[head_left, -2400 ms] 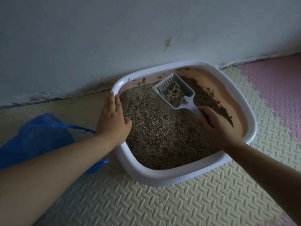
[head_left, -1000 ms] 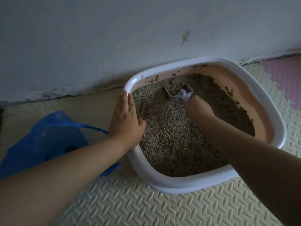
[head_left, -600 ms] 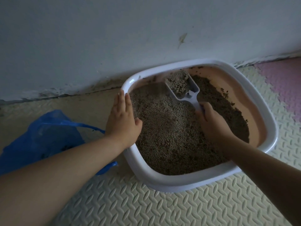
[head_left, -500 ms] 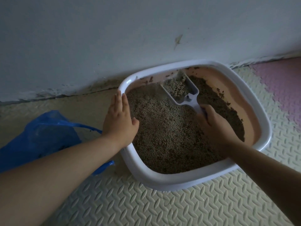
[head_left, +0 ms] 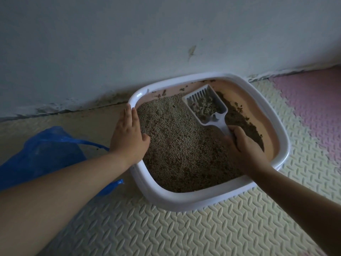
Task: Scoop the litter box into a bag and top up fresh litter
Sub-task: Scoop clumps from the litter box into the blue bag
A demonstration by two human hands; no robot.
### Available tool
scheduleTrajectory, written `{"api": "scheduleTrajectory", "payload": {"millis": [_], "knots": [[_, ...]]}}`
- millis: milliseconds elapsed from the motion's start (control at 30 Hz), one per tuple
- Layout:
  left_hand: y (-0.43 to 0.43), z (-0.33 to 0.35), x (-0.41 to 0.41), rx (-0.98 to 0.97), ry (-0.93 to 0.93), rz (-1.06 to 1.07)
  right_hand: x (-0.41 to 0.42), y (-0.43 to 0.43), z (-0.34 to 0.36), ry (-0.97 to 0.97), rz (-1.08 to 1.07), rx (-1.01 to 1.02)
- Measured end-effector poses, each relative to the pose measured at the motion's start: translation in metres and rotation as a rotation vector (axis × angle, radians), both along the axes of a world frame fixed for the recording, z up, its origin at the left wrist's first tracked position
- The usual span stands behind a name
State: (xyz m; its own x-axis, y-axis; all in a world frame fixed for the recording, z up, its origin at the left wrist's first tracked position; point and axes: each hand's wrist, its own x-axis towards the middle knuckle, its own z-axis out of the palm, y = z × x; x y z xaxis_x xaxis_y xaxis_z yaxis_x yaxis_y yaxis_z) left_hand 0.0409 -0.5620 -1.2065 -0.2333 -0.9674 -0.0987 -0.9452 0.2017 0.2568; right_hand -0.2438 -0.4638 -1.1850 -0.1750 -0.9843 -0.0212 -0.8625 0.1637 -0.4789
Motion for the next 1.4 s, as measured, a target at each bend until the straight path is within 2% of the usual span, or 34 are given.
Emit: {"api": "scheduleTrajectory", "payload": {"millis": [167, 433, 633, 767, 1067, 1200, 1400], "knots": [[0.000, 0.000, 0.000, -0.004, -0.002, -0.005, -0.001, 0.001, 0.002, 0.006, -0.035, 0.012], [-0.001, -0.002, 0.000, -0.010, 0.007, -0.004, -0.018, -0.015, -0.001, 0.123, -0.157, 0.183], [0.000, -0.003, 0.000, -0.020, 0.015, 0.002, -0.016, -0.048, -0.005, 0.047, -0.274, 0.262], [0.000, -0.004, 0.000, -0.015, 0.033, 0.010, -0.017, -0.080, -0.005, 0.118, -0.329, 0.324], [0.000, -0.007, -0.001, -0.037, 0.062, 0.013, -0.008, -0.121, -0.034, 0.085, -0.349, 0.414], [-0.001, -0.008, 0.000, -0.036, 0.065, 0.002, -0.003, -0.104, -0.053, 0.054, -0.350, 0.318], [-0.002, -0.008, 0.001, -0.032, 0.064, -0.004, -0.003, -0.073, -0.031, -0.147, -0.244, 0.230]]}}
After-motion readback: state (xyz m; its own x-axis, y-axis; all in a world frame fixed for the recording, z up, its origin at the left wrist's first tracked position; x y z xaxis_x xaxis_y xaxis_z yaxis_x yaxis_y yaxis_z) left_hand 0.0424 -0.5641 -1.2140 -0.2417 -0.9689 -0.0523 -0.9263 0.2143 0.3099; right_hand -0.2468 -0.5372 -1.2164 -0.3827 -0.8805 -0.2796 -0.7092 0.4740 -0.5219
